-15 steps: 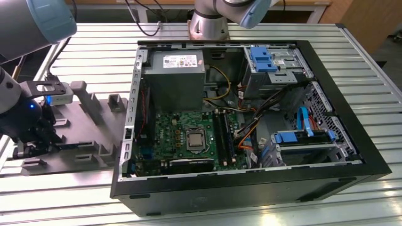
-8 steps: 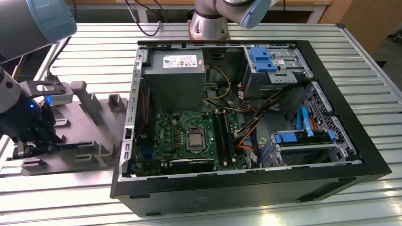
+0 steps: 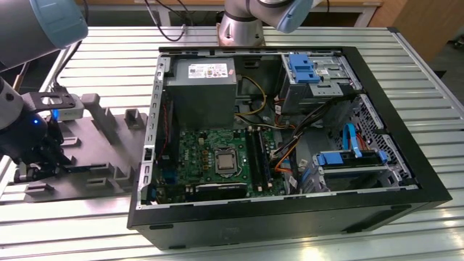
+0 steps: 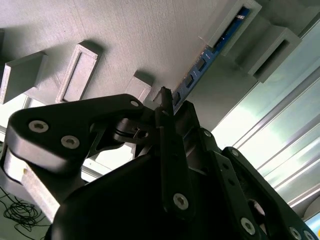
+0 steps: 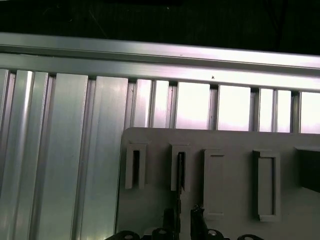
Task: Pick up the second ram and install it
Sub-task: 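Pick up the second ram and move it above second insertion slot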
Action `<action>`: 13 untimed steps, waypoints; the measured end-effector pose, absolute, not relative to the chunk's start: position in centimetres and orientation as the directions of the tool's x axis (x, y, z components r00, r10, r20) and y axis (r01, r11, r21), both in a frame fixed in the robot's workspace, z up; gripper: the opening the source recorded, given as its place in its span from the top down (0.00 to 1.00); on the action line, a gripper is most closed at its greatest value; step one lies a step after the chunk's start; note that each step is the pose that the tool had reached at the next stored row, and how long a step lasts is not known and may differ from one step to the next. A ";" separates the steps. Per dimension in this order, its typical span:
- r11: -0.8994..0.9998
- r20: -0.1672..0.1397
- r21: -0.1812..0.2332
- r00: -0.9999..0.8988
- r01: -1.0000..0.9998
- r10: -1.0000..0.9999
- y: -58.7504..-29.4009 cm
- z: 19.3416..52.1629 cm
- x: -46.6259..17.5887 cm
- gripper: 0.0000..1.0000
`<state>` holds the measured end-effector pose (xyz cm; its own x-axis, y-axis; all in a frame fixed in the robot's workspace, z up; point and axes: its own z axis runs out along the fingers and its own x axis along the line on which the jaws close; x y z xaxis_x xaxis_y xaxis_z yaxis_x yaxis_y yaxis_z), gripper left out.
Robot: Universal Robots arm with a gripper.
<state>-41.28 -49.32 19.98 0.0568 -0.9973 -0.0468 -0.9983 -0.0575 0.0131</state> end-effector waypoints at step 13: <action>-0.057 -0.047 0.013 0.057 -0.998 -0.997 -49.5 20.0 -41.3 0.81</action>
